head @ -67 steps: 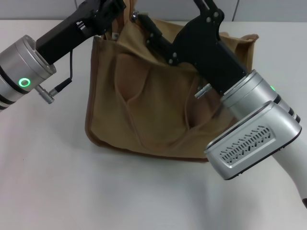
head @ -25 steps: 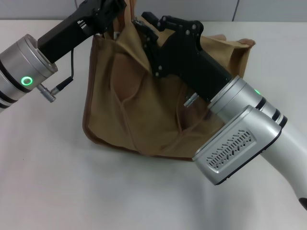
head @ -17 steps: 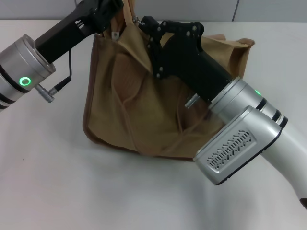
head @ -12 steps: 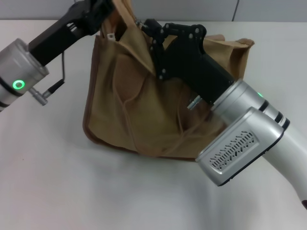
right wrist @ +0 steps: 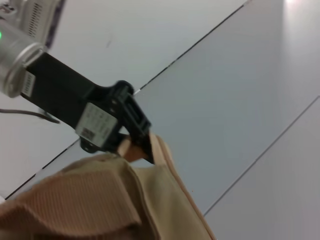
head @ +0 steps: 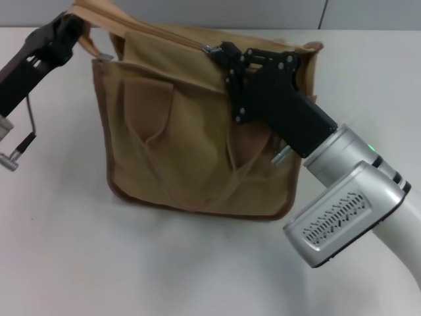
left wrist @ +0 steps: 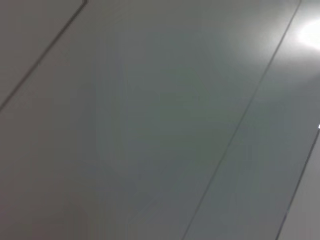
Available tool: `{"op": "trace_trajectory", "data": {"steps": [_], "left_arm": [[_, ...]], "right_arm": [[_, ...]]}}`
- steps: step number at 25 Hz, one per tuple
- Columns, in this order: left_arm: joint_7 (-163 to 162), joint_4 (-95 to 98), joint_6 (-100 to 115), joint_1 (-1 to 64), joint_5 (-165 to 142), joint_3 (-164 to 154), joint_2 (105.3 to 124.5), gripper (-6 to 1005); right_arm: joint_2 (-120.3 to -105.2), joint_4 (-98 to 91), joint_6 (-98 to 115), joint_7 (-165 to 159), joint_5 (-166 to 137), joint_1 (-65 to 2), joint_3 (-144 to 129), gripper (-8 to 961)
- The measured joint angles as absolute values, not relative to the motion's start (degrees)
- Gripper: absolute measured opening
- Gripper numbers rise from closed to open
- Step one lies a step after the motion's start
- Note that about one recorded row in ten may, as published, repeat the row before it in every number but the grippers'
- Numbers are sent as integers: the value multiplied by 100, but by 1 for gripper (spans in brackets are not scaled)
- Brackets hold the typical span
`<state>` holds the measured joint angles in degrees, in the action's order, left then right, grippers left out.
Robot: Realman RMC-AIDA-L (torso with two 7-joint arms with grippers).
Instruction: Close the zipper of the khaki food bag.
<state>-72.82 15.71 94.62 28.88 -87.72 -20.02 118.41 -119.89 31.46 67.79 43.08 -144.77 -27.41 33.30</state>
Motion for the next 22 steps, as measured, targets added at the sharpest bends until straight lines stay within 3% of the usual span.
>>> {"op": "trace_trajectory", "data": {"steps": [12,22], "left_arm": [[-7277,1639,9357,2777,-8701,-1978,11828,122],[-7293,1637,9296,2815,-8718,-2015,11831,129]], "right_arm": [[-11985,2985,7278,4007,-14464,-1994,3397,2],[-11983,2562,7753,3304,-14276,-1840,3376,13]]}}
